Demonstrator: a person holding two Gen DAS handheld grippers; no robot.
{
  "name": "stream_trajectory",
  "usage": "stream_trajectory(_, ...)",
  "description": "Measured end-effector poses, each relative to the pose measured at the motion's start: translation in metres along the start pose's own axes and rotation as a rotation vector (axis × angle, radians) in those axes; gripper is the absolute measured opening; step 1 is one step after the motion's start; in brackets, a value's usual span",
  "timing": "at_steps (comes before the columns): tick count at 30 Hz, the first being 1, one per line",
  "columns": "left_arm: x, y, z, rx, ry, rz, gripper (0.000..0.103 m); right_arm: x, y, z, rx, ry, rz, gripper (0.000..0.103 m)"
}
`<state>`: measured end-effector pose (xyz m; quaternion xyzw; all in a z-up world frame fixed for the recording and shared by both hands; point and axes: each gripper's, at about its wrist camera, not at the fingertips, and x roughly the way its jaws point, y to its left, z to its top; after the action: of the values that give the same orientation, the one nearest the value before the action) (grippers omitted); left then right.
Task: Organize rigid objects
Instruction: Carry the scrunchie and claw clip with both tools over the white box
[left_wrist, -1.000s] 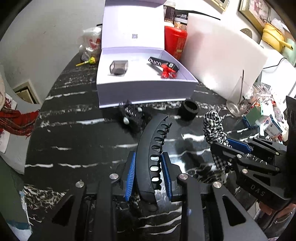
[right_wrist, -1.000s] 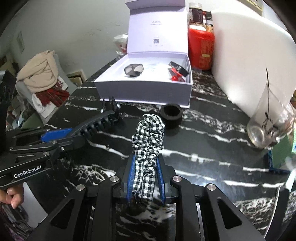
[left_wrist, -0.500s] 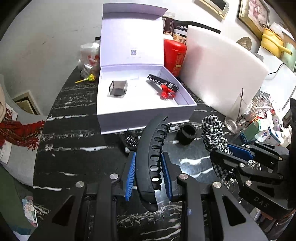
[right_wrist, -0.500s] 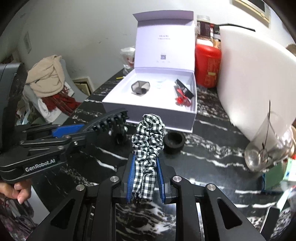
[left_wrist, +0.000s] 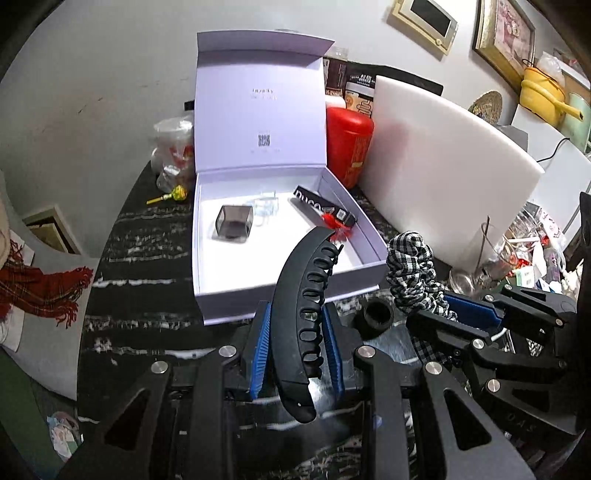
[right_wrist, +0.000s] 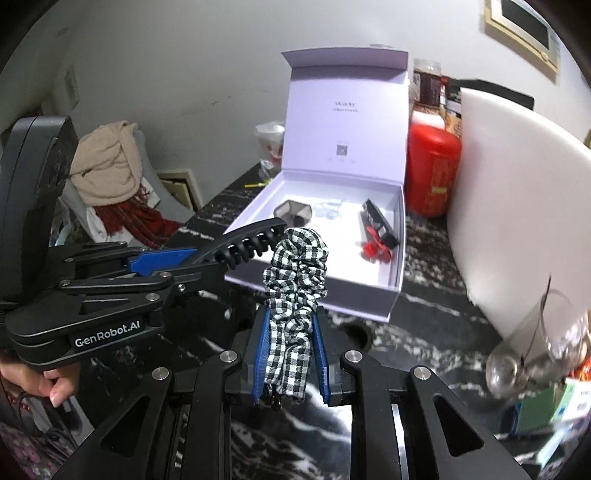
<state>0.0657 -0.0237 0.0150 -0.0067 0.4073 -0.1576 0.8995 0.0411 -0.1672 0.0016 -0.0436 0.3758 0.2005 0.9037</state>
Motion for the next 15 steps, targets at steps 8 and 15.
stream_trajectory(8, 0.011, 0.007, 0.025, -0.007, -0.024, -0.002, 0.027, 0.012, -0.012, 0.021, -0.012, -0.017, 0.004, 0.022)
stream_trajectory(15, 0.026, 0.016, 0.047, -0.001, -0.042, 0.026, 0.027, 0.023, -0.025, 0.040, -0.019, -0.043, -0.007, 0.022)
